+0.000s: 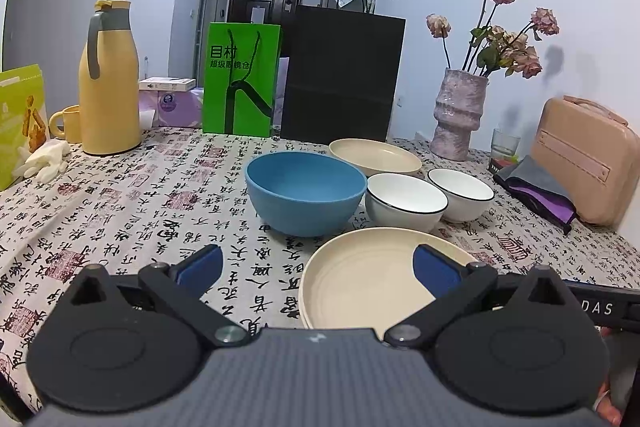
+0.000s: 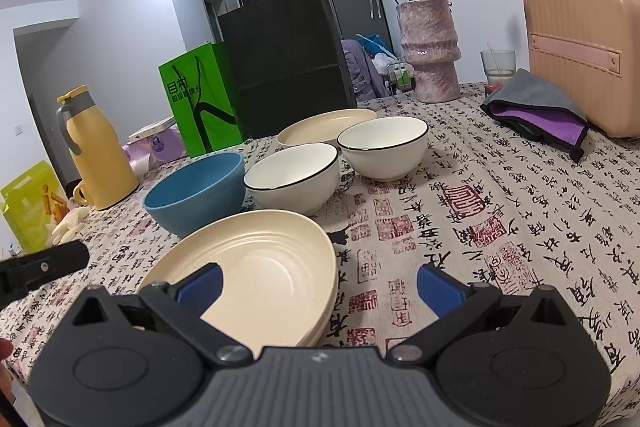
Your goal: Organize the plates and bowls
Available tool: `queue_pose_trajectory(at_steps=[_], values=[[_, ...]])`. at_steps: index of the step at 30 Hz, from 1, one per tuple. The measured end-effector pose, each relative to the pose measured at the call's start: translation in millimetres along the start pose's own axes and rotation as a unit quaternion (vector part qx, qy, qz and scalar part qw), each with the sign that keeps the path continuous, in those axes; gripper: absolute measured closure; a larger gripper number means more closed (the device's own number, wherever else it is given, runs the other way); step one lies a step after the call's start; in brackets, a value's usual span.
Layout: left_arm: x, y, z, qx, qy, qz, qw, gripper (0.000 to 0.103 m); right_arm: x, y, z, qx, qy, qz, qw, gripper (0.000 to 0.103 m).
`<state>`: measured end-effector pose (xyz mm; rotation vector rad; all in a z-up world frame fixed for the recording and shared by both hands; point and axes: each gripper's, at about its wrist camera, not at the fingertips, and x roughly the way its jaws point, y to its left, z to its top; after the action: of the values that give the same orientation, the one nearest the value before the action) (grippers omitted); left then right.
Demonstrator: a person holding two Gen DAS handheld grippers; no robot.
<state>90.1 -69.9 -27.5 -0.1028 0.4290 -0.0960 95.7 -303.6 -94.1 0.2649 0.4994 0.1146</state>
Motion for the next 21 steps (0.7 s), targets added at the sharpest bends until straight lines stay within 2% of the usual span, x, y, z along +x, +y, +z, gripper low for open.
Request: queue_pose_trajectory(at_steps=[21], values=[[5.5, 5.0, -3.2, -0.010, 0.004, 0.003, 0.9999, 0.000, 6.8, -1.2, -2.1, 0.004, 0.009, -0.002, 1.000, 0.000]])
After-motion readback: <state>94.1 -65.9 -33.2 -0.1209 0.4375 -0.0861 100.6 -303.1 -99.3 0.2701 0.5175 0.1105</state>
